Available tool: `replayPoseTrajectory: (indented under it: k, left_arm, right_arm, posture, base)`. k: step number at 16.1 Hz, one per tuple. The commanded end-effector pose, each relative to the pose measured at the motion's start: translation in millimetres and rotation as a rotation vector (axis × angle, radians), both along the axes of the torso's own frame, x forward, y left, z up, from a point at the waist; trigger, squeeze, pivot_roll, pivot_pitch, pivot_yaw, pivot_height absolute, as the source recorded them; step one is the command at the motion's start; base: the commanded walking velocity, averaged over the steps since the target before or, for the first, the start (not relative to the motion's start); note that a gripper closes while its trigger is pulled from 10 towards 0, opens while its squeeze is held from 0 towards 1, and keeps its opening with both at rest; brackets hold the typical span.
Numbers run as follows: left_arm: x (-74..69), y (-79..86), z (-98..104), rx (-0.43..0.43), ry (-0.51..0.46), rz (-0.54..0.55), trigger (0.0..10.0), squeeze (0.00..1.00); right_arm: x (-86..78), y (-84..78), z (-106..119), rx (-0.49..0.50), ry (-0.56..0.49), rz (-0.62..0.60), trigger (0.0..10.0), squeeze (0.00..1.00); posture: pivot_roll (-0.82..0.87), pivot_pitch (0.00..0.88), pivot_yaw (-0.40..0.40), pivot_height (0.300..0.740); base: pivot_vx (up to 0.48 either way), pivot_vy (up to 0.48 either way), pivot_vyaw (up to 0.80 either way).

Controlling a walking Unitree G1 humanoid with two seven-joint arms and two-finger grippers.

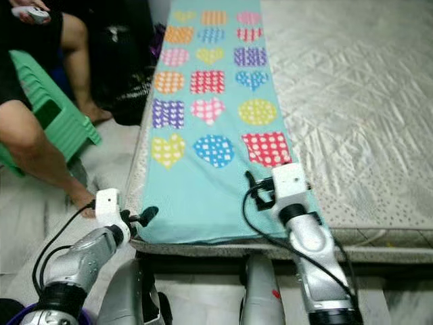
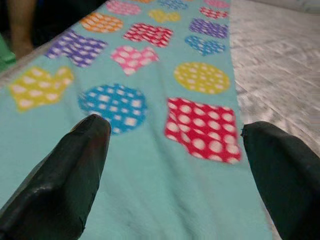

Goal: Clean up the room

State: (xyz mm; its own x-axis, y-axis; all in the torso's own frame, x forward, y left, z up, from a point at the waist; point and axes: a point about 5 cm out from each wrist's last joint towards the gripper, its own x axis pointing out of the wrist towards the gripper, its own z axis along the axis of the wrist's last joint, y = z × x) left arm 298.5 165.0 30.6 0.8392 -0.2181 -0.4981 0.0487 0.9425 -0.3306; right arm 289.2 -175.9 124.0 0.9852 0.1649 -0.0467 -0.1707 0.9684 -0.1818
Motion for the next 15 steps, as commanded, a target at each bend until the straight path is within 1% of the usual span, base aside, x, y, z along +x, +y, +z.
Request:
replayPoseTrajectory:
  k: [1, 3, 4, 5, 6, 7, 8, 9, 10, 13, 15]
  left_arm:
    - [-1.5, 1.7, -6.9, 0.009, 0.031, -0.009, 10.0, 0.00]
    - [0.3, -1.5, -12.2, 0.008, 0.054, -0.029, 10.0, 0.00]
    - [1.9, -2.3, -15.5, 0.004, 0.065, -0.032, 8.2, 0.00]
    - [2.3, -1.8, -17.0, 0.003, 0.072, -0.030, 4.8, 0.00]
    - [1.7, -0.4, -18.6, 0.008, 0.083, -0.024, 4.2, 0.00]
    - [1.2, 1.7, -20.6, 0.012, 0.094, -0.017, 2.9, 0.00]
    - [0.6, 4.3, -23.5, 0.011, 0.103, -0.013, 2.5, 0.00]
    - [0.0, 4.7, -24.6, 0.002, 0.106, -0.018, 9.8, 0.00]
    - [-1.4, 8.4, -26.2, 0.023, 0.111, -0.008, 10.0, 0.00]
    - [-1.6, 14.4, -25.0, 0.002, 0.099, 0.019, 10.0, 0.00]
    - [0.3, 24.1, -22.3, 0.020, 0.093, 0.052, 10.0, 0.00]
  right_arm:
    - [-3.2, -6.1, 2.7, -0.006, 0.001, -0.023, 10.0, 0.00]
    - [-4.7, -12.5, 6.0, -0.013, -0.003, -0.044, 10.0, 0.00]
    - [-7.4, -15.7, 5.7, -0.016, 0.005, -0.055, 10.0, 0.00]
    - [-8.9, -16.3, 5.5, -0.016, 0.008, -0.056, 10.0, 0.00]
    - [-10.2, -16.6, 5.1, -0.017, 0.010, -0.056, 10.0, 0.00]
    - [-11.3, -17.0, 5.1, -0.018, 0.014, -0.058, 10.0, 0.00]
    - [-12.4, -17.7, 5.8, -0.020, 0.017, -0.060, 10.0, 0.00]
    - [-12.8, -18.4, 5.9, -0.022, 0.020, -0.061, 10.0, 0.00]
    - [-13.2, -19.2, 6.0, -0.024, 0.022, -0.063, 10.0, 0.00]
    - [-13.3, -20.6, 6.4, -0.025, 0.027, -0.064, 10.0, 0.00]
    - [-14.2, -21.7, 5.5, -0.023, 0.033, -0.067, 10.0, 0.00]
  posture:
    - [-0.28, 0.218, 0.052, 0.598]
    - [-0.29, 0.220, 0.056, 0.598]
    - [-0.30, 0.215, 0.055, 0.598]
    - [-0.30, 0.211, 0.054, 0.598]
    - [-0.30, 0.209, 0.054, 0.598]
    - [-0.31, 0.207, 0.053, 0.598]
    - [-0.31, 0.203, 0.052, 0.598]
    - [-0.31, 0.201, 0.051, 0.598]
    - [-0.31, 0.200, 0.050, 0.598]
    - [-0.31, 0.199, 0.048, 0.598]
    - [-0.30, 0.201, 0.048, 0.598]
  base:
    - [0.000, 0.000, 0.00]
    - [0.000, 0.000, 0.00]
    - [0.000, 0.000, 0.00]
    - [0.000, 0.000, 0.00]
    - [0.000, 0.000, 0.00]
    - [0.000, 0.000, 0.00]
    - [0.000, 0.000, 0.00]
    - [0.000, 0.000, 0.00]
    - [0.000, 0.000, 0.00]
    - [0.000, 0.000, 0.00]
    - [0.000, 0.000, 0.00]
